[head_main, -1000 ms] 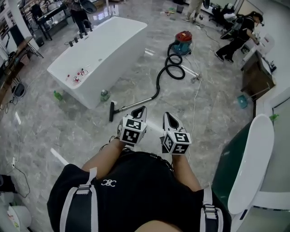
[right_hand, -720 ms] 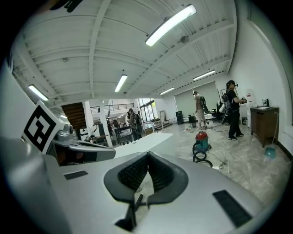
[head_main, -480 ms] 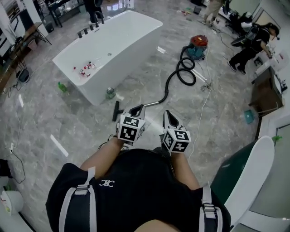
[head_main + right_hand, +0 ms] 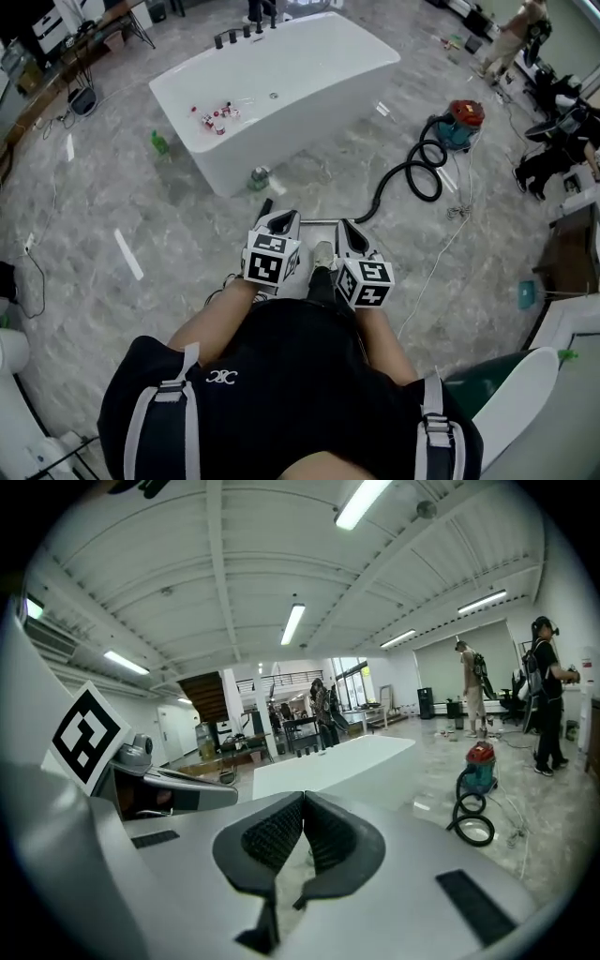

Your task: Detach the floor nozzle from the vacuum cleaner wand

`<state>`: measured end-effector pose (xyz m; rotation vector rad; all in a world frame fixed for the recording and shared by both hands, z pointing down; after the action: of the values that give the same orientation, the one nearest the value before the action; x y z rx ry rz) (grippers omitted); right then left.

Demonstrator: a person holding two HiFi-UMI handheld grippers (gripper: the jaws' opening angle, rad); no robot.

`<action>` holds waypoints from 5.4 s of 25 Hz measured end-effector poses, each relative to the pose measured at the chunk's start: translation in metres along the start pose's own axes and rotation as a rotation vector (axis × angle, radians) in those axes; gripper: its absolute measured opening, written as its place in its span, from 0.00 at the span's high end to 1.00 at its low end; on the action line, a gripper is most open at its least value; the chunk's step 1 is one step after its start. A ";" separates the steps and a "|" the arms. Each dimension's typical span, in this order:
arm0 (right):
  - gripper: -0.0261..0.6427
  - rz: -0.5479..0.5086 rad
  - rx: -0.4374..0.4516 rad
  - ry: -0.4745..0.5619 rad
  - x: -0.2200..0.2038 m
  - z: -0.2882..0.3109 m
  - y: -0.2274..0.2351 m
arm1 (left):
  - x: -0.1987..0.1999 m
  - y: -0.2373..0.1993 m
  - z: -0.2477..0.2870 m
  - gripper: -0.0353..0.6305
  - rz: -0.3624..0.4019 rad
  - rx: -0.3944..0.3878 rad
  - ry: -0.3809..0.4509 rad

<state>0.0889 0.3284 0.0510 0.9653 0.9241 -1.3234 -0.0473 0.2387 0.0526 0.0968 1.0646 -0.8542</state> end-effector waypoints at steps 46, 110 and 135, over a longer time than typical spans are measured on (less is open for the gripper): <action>0.63 -0.694 0.803 -0.570 -0.301 0.532 0.076 | -0.155 -0.333 0.367 0.95 -0.615 0.460 -0.216; 0.71 -0.706 1.436 -1.013 -0.501 0.544 0.063 | -0.330 -0.396 0.454 0.74 -1.130 0.137 0.246; 0.70 -0.550 1.631 -0.924 -0.529 0.541 0.012 | -0.329 -0.380 0.462 0.74 -1.138 0.051 0.146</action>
<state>0.0782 0.0010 0.7330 0.9783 -0.9212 -2.6926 -0.0281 -0.0461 0.6724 -0.4576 1.2148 -1.9127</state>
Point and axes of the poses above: the fingertips, and each gripper's own axes: z forward along the fingers, y to its right, x out of its top, the point moved 7 cm from there along -z, backward along the fingers, and after that the axes turned 11 degrees about -z, right-handed, at the moved point
